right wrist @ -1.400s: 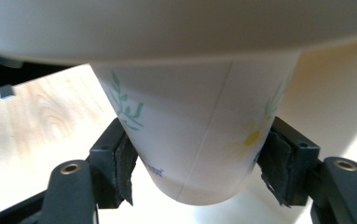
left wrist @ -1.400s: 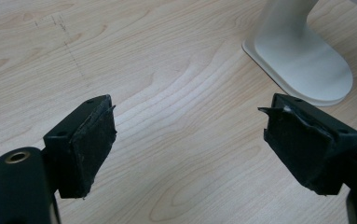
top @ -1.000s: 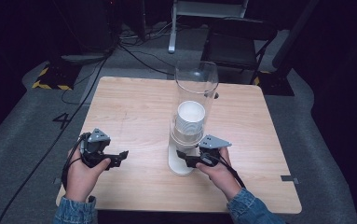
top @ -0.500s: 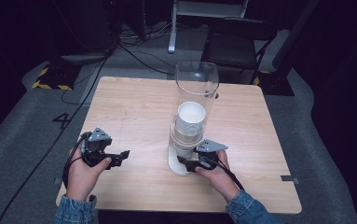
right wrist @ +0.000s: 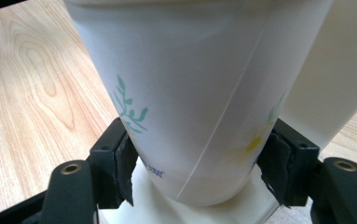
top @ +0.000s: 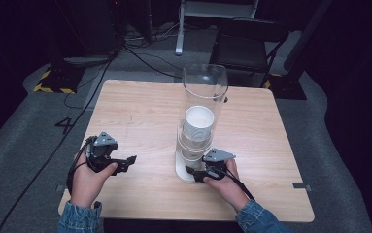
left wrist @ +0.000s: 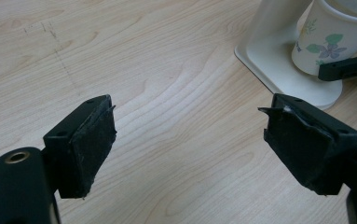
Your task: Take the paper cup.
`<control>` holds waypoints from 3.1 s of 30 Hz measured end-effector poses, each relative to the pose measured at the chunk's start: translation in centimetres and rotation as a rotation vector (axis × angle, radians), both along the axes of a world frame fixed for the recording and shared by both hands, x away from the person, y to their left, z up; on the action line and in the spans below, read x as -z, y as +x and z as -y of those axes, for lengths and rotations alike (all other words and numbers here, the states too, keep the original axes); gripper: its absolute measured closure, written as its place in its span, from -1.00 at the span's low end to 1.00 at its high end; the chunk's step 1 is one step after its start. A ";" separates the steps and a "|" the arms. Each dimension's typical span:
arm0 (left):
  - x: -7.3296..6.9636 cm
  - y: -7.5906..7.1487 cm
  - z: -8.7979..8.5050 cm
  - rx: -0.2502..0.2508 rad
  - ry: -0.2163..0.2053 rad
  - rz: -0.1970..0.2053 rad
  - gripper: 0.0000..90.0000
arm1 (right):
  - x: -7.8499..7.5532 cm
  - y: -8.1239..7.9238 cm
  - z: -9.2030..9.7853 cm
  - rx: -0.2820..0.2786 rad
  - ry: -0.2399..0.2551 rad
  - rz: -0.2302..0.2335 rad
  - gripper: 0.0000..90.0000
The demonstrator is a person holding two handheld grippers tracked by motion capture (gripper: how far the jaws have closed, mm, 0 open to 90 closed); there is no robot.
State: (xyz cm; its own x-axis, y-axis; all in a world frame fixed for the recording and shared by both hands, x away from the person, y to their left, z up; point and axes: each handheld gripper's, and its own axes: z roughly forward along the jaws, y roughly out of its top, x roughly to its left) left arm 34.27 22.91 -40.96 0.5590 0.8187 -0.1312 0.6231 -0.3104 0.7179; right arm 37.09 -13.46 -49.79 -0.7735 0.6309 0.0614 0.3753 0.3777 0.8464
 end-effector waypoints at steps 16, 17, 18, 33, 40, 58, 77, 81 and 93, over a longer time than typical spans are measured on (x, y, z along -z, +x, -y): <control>0.1 1.1 0.7 0.023 0.007 -0.011 -0.64 | -0.1 -0.4 1.3 0.029 -0.033 0.003 -0.24; 0.1 1.2 0.8 0.027 0.012 -0.010 -0.64 | -0.1 -0.4 1.4 0.033 -0.035 0.005 -0.24; 0.2 1.3 0.9 0.030 0.009 -0.013 -0.64 | -0.2 -0.5 1.6 0.036 -0.040 0.007 -0.24; 0.7 3.5 2.2 0.048 0.042 -0.040 -0.64 | -0.8 -1.3 4.9 0.112 -0.085 0.017 -0.24; 0.8 3.7 2.3 0.050 0.038 -0.047 -0.64 | -2.0 -1.2 6.9 0.145 -0.064 0.005 -0.24; 1.2 2.5 1.4 0.022 0.038 -0.061 -0.64 | -5.0 1.7 11.3 0.310 0.090 0.055 -0.24; 1.8 0.0 0.8 0.062 0.129 -0.082 -0.64 | -1.8 6.7 14.0 0.452 0.028 -0.048 -0.26; 1.6 -0.5 0.5 0.066 0.121 -0.082 -0.64 | -0.9 7.4 14.1 0.455 0.004 -0.053 -0.25; 1.7 -0.6 0.3 0.066 0.112 -0.089 -0.64 | 0.2 7.9 14.0 0.447 -0.065 -0.077 -0.27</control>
State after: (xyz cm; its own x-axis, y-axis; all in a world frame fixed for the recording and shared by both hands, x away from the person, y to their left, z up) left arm 33.69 22.59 -42.66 0.6021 0.7931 -0.0925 0.6587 -0.4279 0.6189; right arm 45.00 -27.48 -49.98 -0.4191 0.9061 0.0571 0.5743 0.2159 0.7897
